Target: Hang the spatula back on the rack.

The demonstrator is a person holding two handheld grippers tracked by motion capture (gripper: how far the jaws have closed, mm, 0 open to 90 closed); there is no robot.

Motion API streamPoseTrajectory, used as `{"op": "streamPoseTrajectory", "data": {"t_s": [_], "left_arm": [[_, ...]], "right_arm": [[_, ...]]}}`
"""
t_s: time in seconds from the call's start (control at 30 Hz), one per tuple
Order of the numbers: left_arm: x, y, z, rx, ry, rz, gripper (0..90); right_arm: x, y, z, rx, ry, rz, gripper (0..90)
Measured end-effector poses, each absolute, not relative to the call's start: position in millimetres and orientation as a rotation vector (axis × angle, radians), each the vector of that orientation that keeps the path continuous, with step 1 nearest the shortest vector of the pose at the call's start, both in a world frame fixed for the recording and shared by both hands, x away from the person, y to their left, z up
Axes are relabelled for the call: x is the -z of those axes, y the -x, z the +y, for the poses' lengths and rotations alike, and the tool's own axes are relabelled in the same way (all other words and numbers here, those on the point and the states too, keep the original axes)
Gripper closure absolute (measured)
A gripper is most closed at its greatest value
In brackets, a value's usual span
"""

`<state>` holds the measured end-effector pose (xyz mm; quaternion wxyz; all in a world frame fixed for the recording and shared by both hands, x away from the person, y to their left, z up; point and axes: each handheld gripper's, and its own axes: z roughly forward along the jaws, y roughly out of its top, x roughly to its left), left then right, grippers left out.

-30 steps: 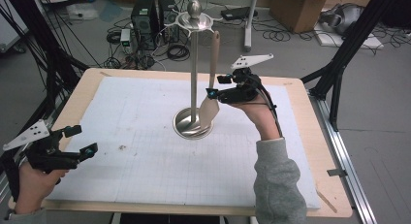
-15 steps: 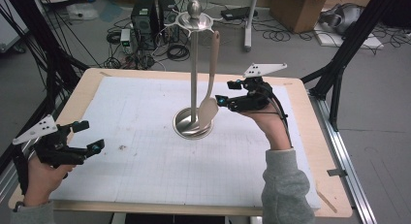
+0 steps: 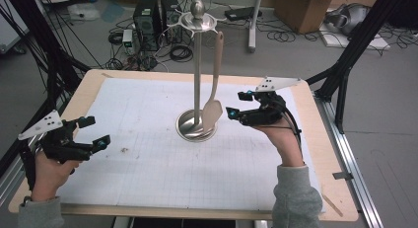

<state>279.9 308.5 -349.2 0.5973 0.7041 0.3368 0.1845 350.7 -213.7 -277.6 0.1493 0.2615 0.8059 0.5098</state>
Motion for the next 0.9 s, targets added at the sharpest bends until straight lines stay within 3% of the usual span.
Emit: {"op": "streamPoseTrajectory", "data": {"t_s": [0.9], "left_arm": [[348, -288, 302, -0.410, -1.640, 0.772, 2.1]], "right_arm": [[310, -295, -256, -1.549, -0.745, 2.204, 29.1]]}}
